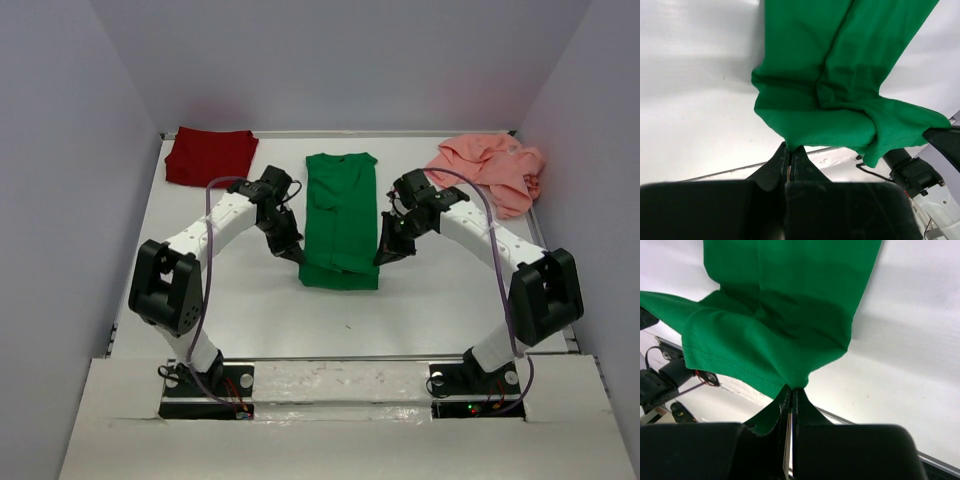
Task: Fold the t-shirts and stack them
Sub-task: Fold the tshirt
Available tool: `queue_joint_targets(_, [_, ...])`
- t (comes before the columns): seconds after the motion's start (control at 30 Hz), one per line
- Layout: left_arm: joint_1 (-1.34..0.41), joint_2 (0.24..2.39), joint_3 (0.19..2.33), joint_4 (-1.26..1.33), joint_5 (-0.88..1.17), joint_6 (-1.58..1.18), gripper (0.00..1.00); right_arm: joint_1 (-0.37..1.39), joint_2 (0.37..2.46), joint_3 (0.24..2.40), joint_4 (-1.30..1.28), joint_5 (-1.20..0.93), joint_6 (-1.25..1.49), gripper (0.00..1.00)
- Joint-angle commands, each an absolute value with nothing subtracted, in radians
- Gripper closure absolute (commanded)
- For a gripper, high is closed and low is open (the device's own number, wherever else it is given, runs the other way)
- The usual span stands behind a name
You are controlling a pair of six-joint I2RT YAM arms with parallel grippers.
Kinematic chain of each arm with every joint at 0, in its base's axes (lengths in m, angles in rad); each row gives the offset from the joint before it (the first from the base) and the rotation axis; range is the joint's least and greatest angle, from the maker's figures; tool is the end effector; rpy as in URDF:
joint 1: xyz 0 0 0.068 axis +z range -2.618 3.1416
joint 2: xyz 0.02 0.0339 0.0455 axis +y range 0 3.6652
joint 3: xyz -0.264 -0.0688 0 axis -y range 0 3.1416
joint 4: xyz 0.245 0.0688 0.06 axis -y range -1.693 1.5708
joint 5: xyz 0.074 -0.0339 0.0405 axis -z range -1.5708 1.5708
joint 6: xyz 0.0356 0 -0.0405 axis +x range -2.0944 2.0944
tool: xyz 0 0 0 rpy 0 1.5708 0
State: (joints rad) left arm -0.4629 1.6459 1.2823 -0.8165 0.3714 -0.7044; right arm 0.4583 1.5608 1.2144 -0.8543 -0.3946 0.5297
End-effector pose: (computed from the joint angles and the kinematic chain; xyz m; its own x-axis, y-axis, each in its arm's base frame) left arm 0.2903 -0.1593 0.2466 -0.9800 -0.1853 -0.0729 -0.1245 0.8557 -0.5023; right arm 0.2691 0.1480 0.2511 -0.9909 0.0313 -0.1310 -0.0376 0.8698 0.4921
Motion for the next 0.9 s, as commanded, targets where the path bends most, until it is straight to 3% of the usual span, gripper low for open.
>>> queue_joint_targets(0.0, [-0.433,1.686,1.387,-0.885,0.364,-0.631,1.00,0.419,1.603,1.305,-0.893,-0.408,0.471,1.00])
queue_joint_targets(0.27, [-0.397,1.816,1.551,-0.937,0.354,-0.574,1.00,0.374,1.716,1.445,-0.919,-0.420,0.439,1.00])
queue_joint_targets(0.87, [-0.379,1.953,1.693,-0.948,0.354,-0.560,1.00,0.318,1.844,1.565,-0.934,-0.443,0.385,1.00])
